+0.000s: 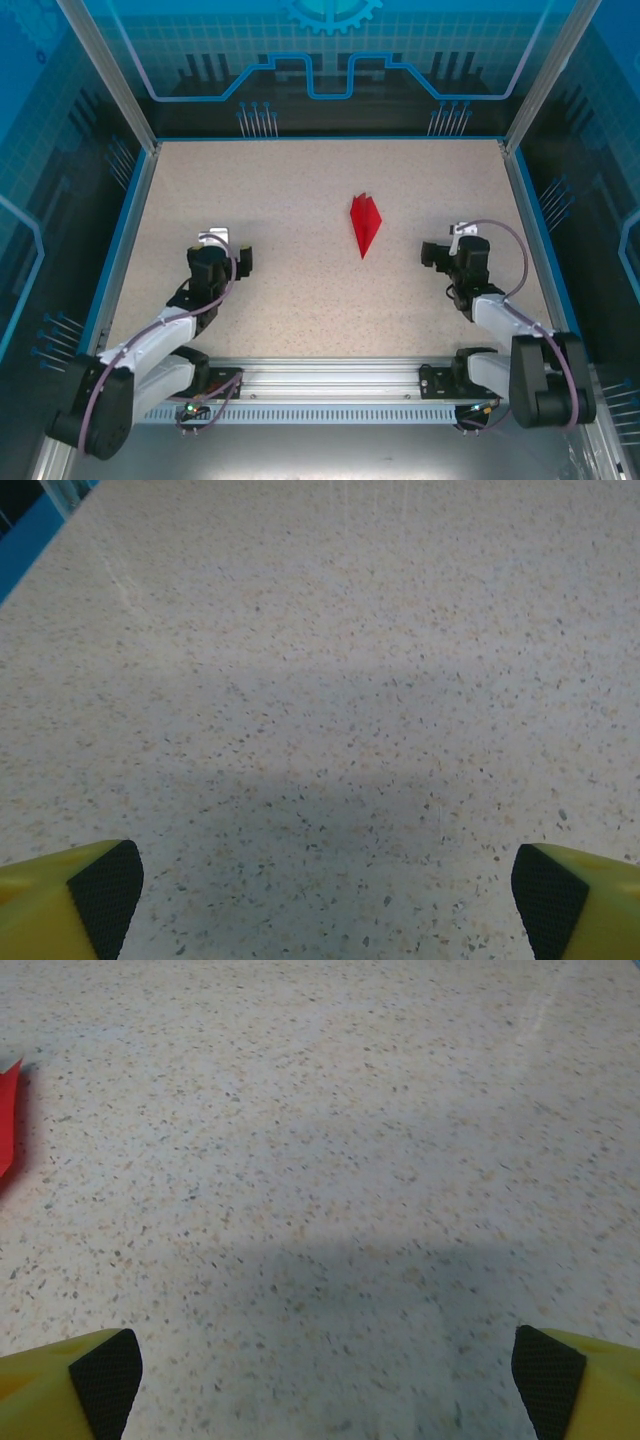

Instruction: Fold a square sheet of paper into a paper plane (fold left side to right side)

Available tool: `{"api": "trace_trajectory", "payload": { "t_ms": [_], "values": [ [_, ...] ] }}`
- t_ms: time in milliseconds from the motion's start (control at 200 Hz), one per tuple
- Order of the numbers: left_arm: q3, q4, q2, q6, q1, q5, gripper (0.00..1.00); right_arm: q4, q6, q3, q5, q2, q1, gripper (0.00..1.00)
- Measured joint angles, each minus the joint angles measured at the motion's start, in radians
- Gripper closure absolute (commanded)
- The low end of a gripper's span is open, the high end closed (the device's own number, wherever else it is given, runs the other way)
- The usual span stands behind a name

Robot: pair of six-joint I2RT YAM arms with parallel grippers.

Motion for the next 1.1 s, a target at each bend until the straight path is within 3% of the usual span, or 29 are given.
{"api": "trace_trajectory", "payload": {
  "t_ms": [270,490,965,1100],
  "values": [
    [-0.003,0.245,0.145,0.037,0.092,0.163,0.01,0.176,-0.051,0.051,-0.058,0.134,-0.003,0.01],
    [0.014,0.328,0.254,0.044,0.150,0.273,0.01,0.307,-0.082,0.066,-0.110,0.264,-0.002,0.01],
    [0.027,0.533,0.442,0.056,0.211,0.374,0.01,0.370,-0.125,0.081,-0.152,0.332,0.007,0.01],
    [0.067,0.512,0.496,0.054,0.215,0.377,0.01,0.370,-0.134,0.085,-0.146,0.332,0.018,0.01]
  ]
}}
